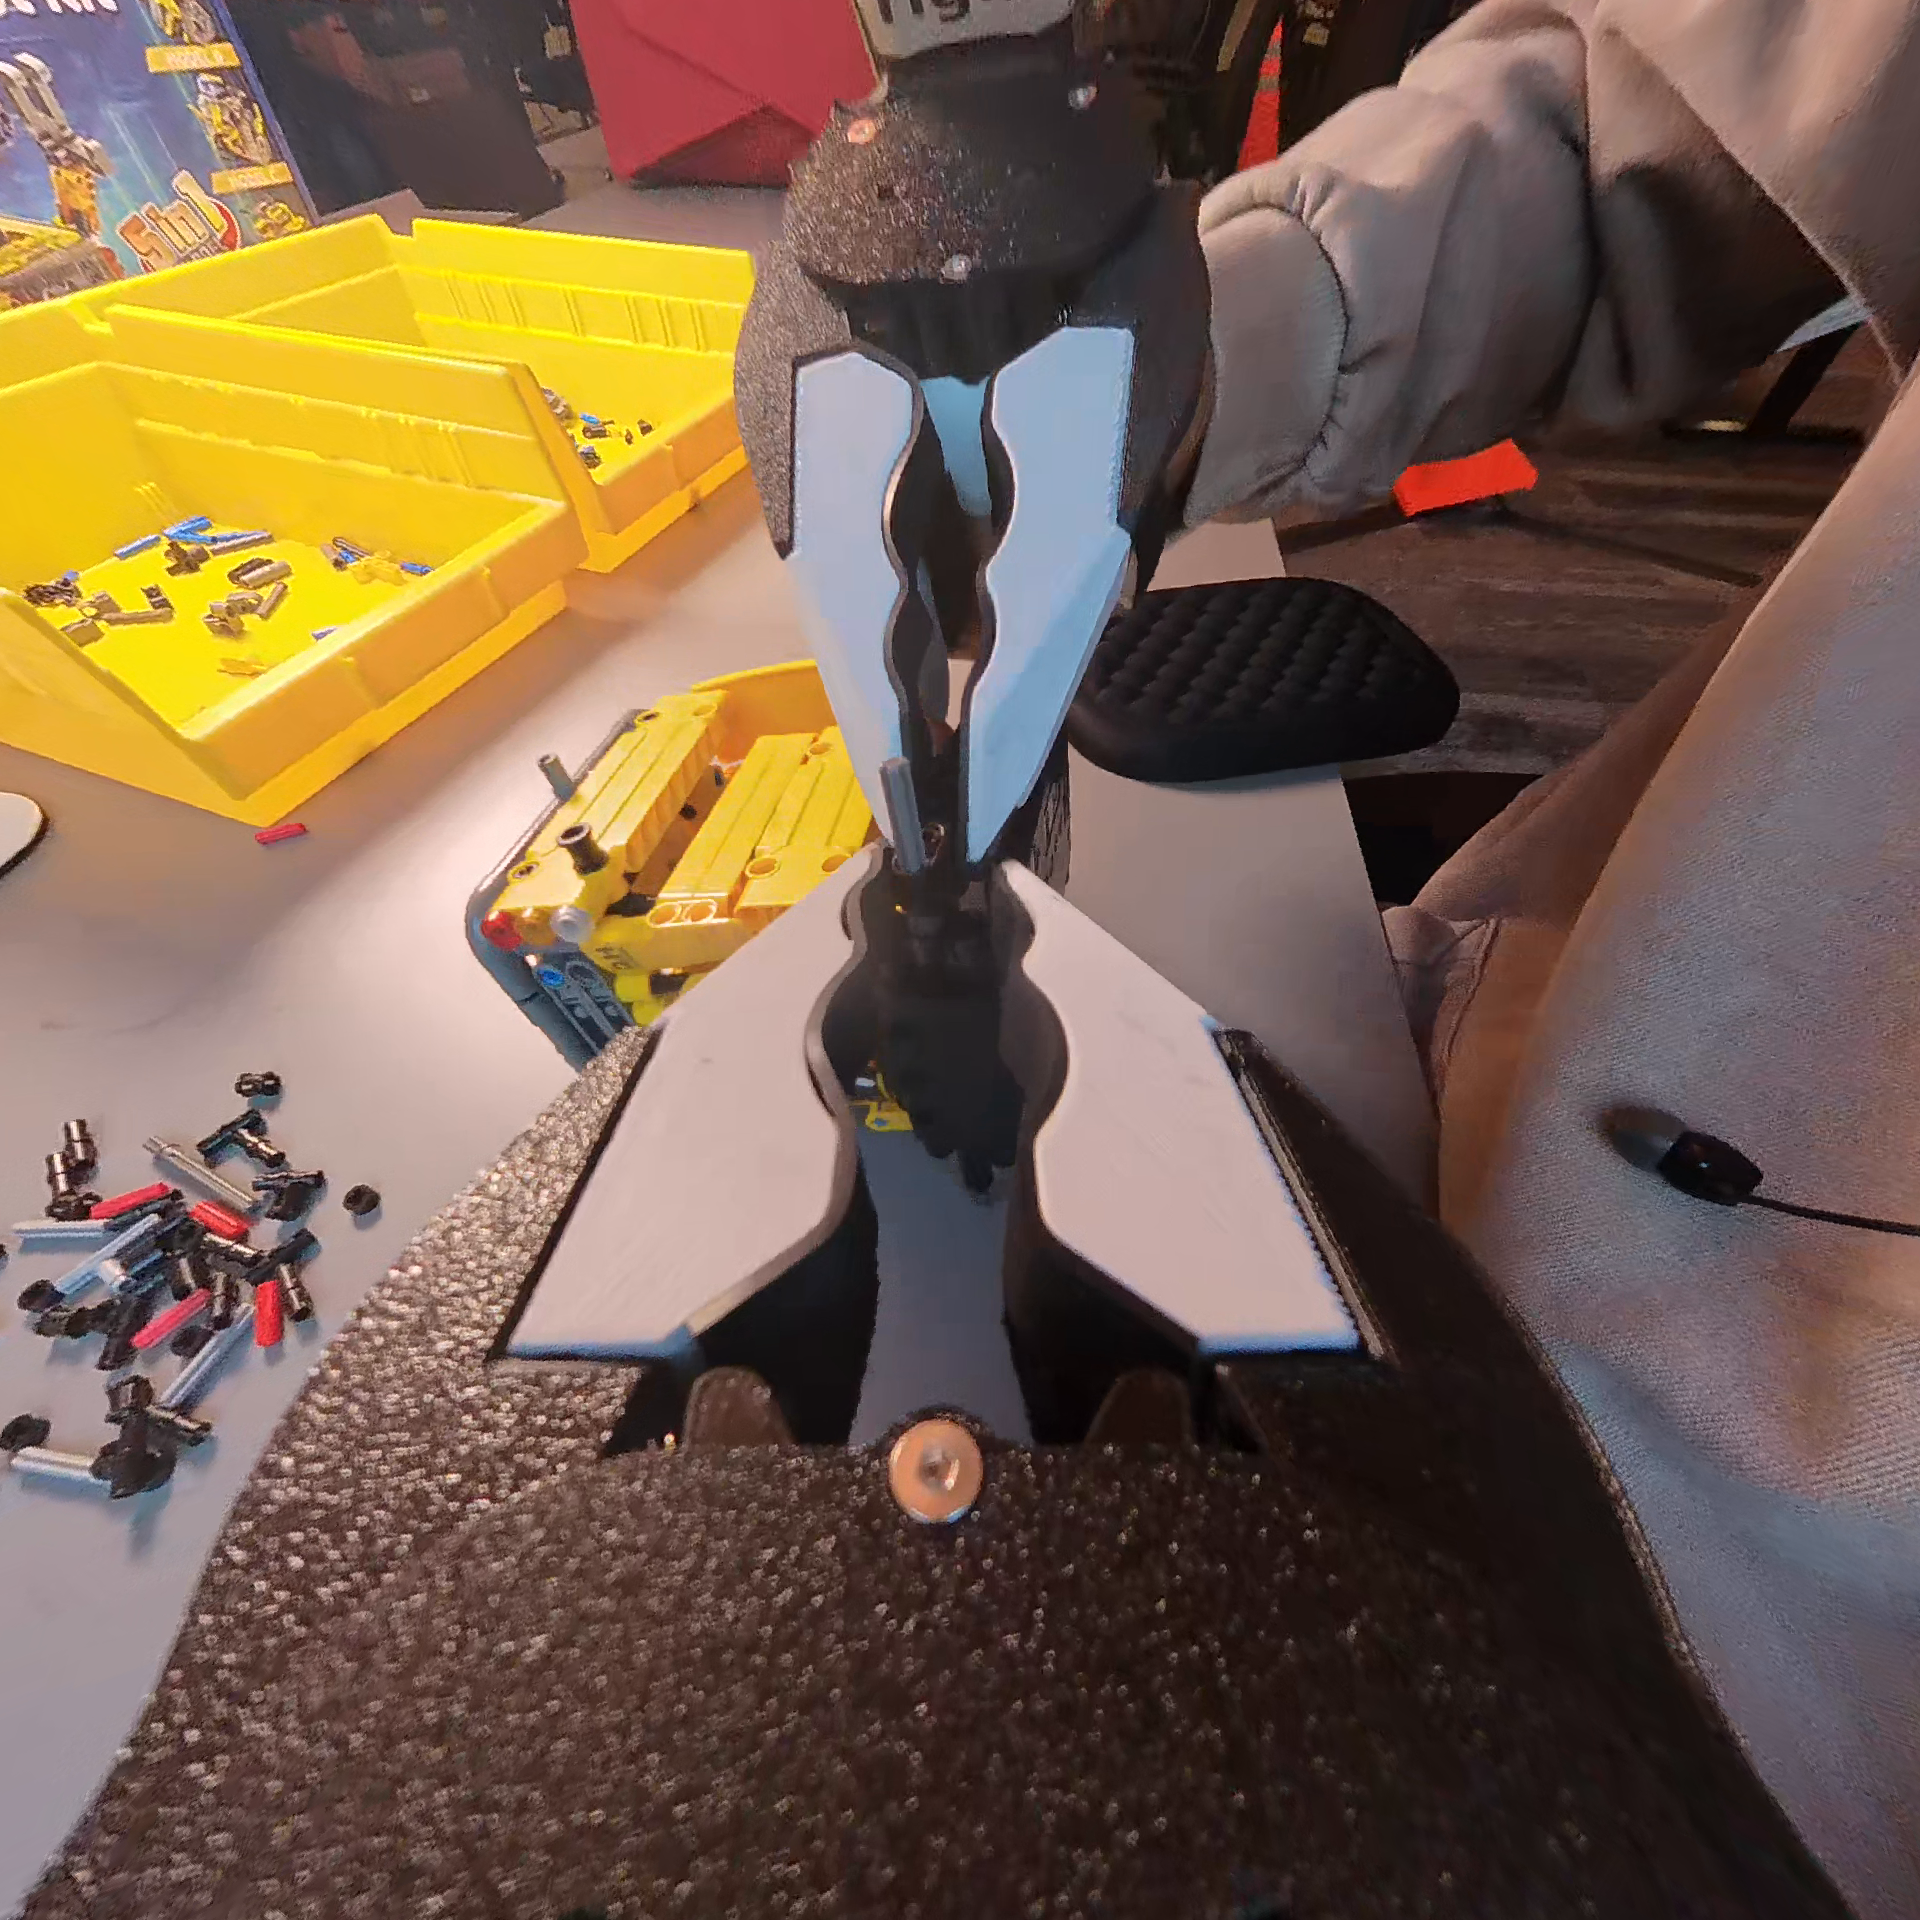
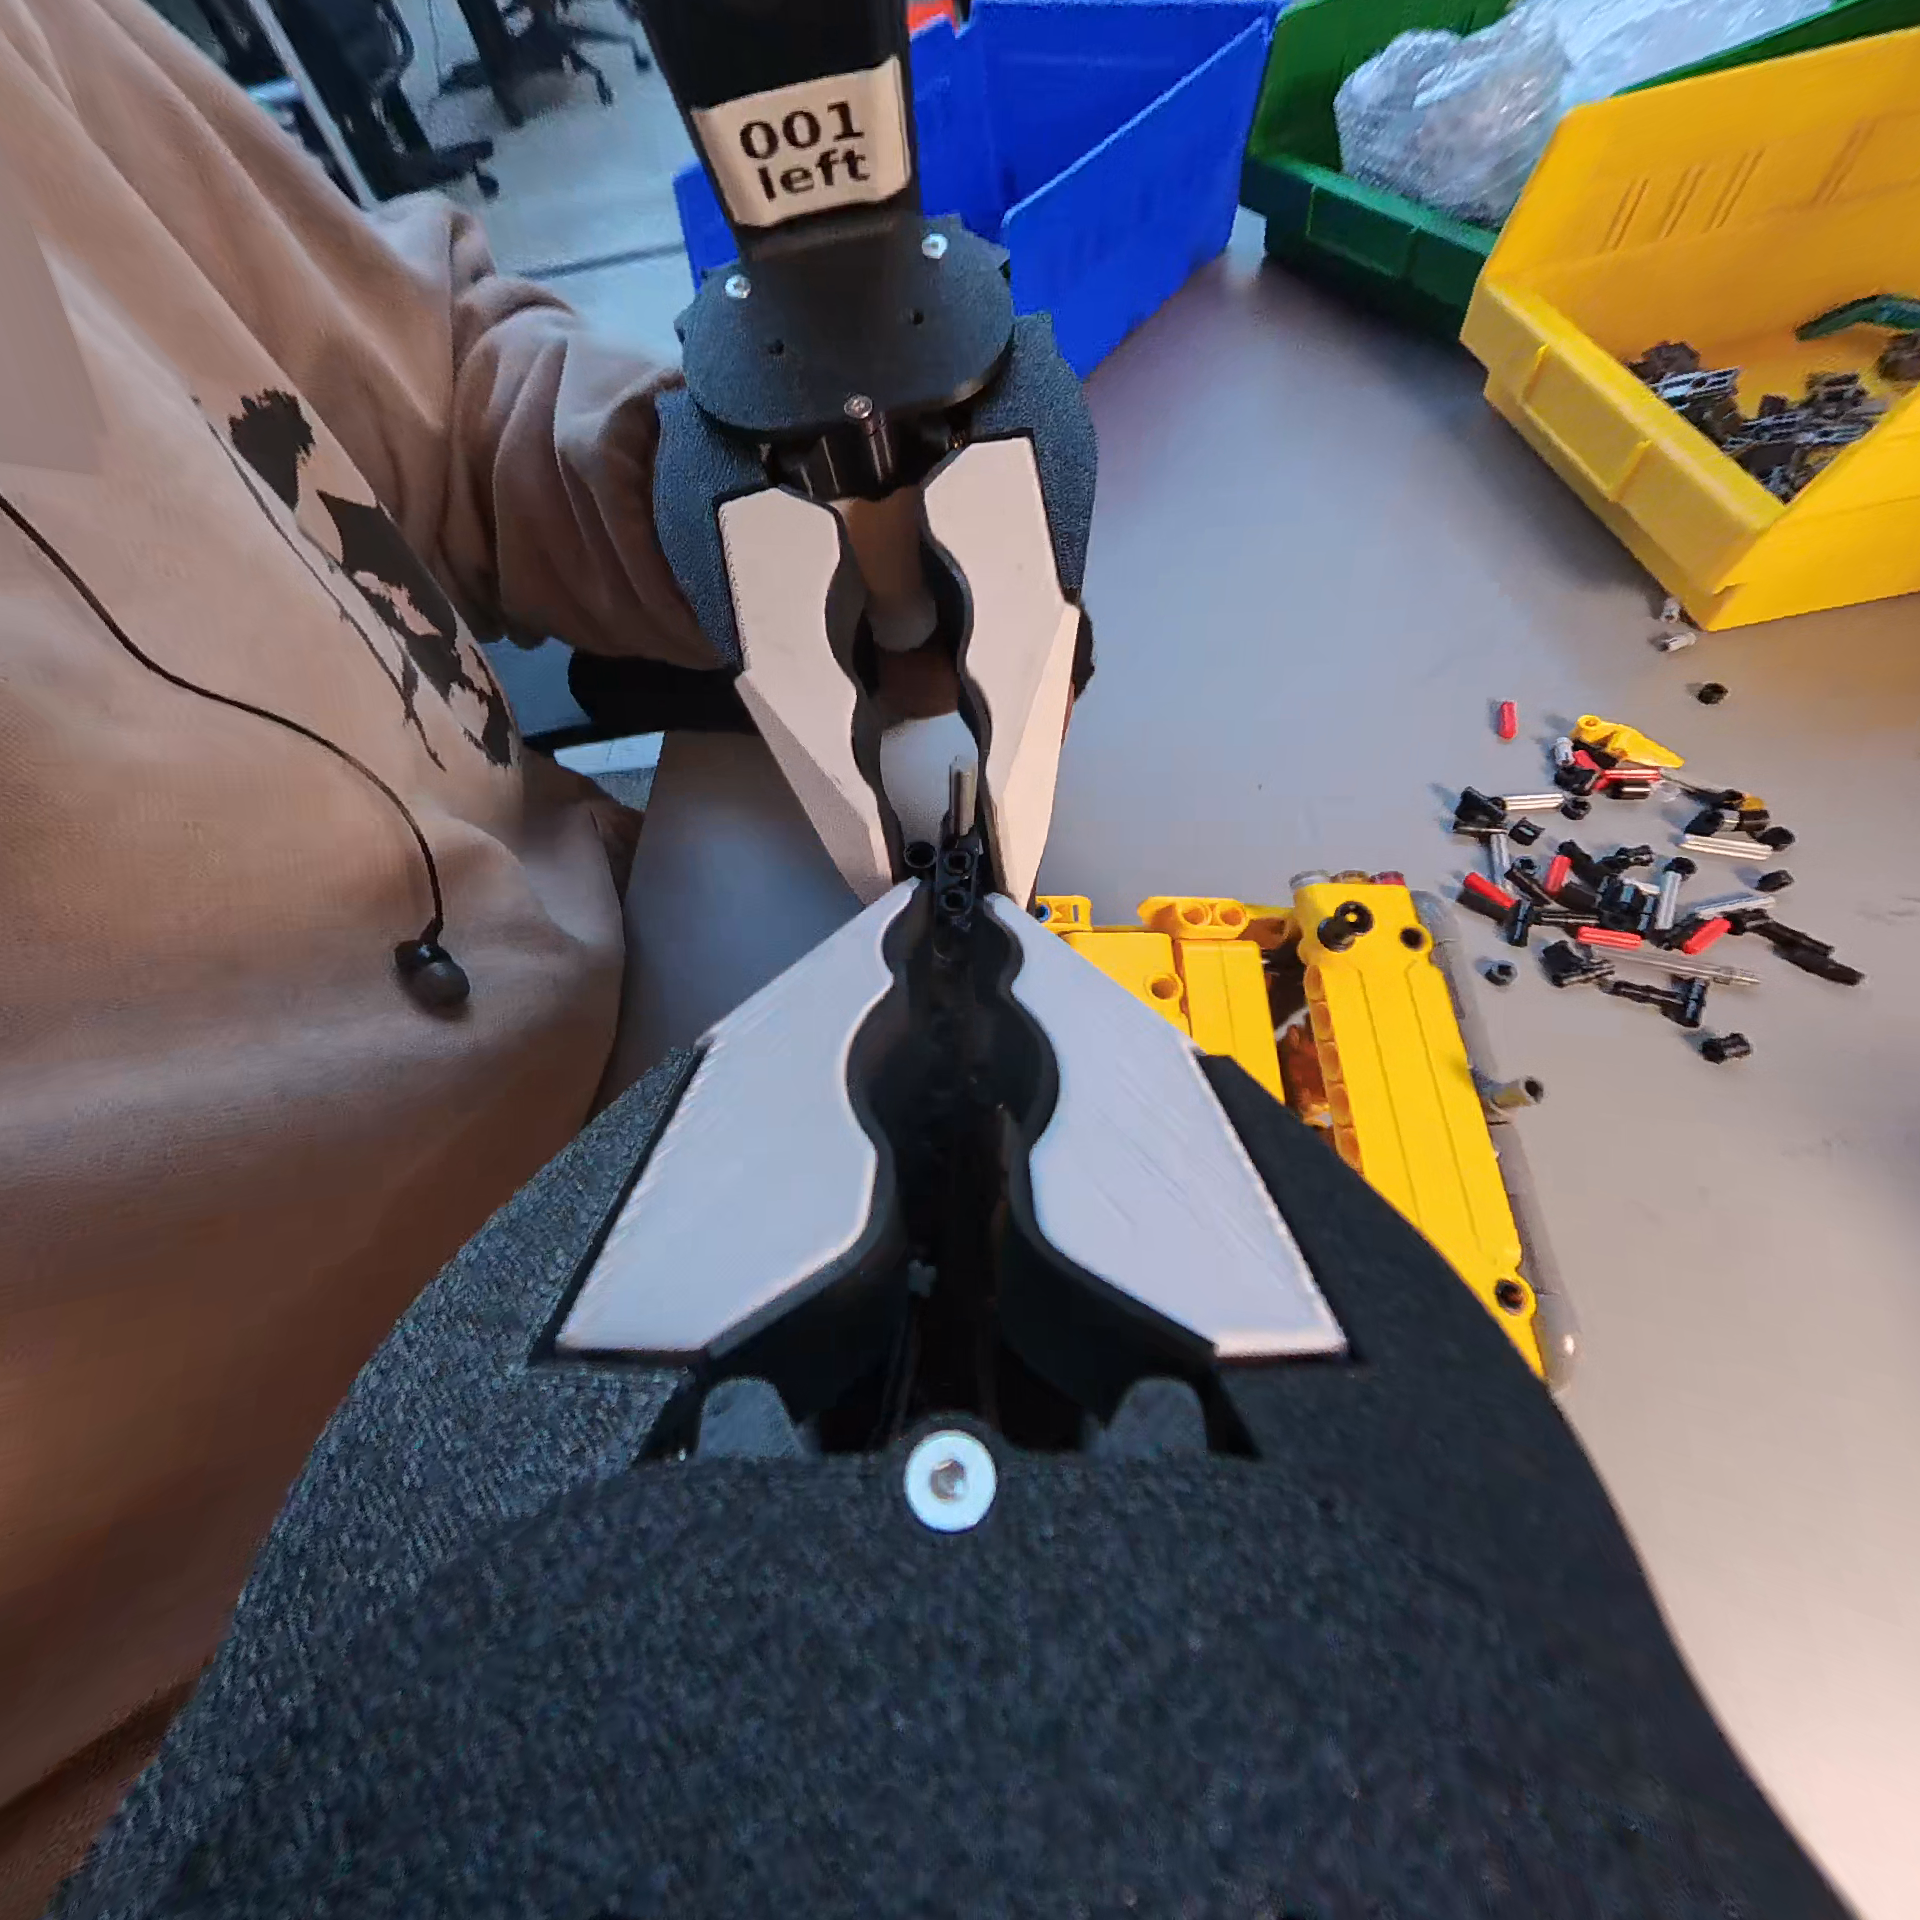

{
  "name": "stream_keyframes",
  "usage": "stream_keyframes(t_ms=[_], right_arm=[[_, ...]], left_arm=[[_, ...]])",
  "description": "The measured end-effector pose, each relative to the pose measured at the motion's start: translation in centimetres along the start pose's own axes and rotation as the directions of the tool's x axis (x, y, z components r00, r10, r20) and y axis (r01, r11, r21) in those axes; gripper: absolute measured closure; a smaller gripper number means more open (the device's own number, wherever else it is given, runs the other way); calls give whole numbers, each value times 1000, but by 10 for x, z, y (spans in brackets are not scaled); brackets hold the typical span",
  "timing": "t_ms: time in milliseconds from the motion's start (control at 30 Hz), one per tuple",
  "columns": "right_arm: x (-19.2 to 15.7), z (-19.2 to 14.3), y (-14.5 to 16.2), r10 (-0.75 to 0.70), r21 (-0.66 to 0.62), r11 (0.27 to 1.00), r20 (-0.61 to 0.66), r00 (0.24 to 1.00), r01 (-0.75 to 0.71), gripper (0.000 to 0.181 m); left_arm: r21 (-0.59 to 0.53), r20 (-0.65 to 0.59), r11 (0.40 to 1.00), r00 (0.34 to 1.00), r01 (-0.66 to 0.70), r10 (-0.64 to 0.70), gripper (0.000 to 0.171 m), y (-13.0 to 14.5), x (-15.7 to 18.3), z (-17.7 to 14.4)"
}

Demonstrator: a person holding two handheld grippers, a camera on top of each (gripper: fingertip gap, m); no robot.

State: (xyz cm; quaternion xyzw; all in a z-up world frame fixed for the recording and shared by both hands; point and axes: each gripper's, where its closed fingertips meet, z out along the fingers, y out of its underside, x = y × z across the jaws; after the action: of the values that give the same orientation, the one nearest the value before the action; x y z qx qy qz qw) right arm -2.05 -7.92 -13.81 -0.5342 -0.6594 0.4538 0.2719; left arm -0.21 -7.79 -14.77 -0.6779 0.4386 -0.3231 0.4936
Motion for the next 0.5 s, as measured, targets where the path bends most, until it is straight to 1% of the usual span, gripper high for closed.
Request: stream_keyframes(t_ms=[33,200,300,333,367,400,433,500], right_arm=[[0,0,-1,7,24,1000,-7,1000,-7,180],[1,-4,-3,59,130,990,-21,998,-55,180],[2,-6,-4,63,178,982,-39,997,-55,180],[1,-7,-6,73,196,978,-33,997,-65,180],[1,-12,-14,96,259,962,-20,995,-87,180],[2,-16,-16,81,272,960,-33,996,-69,181],[1,-16,-14,27,243,970,-66,997,-10,181],[0,-16,-14,51,258,966,-55,997,-35,181]], left_arm=[[7,1,1000,1000,3,-3,154,0,0,0],[44,-7,999,1000,24,-24,152,-3,-1,1],[64,-9,997,999,39,-39,152,-5,-1,2],[64,-2,997,999,39,-39,155,-3,-2,1],[59,9,998,999,38,-39,166,0,-4,0],[65,5,996,999,54,-54,166,2,-3,0],[58,5,997,999,44,-45,166,3,-1,0],[52,4,998,999,45,-45,165,2,-2,0]])
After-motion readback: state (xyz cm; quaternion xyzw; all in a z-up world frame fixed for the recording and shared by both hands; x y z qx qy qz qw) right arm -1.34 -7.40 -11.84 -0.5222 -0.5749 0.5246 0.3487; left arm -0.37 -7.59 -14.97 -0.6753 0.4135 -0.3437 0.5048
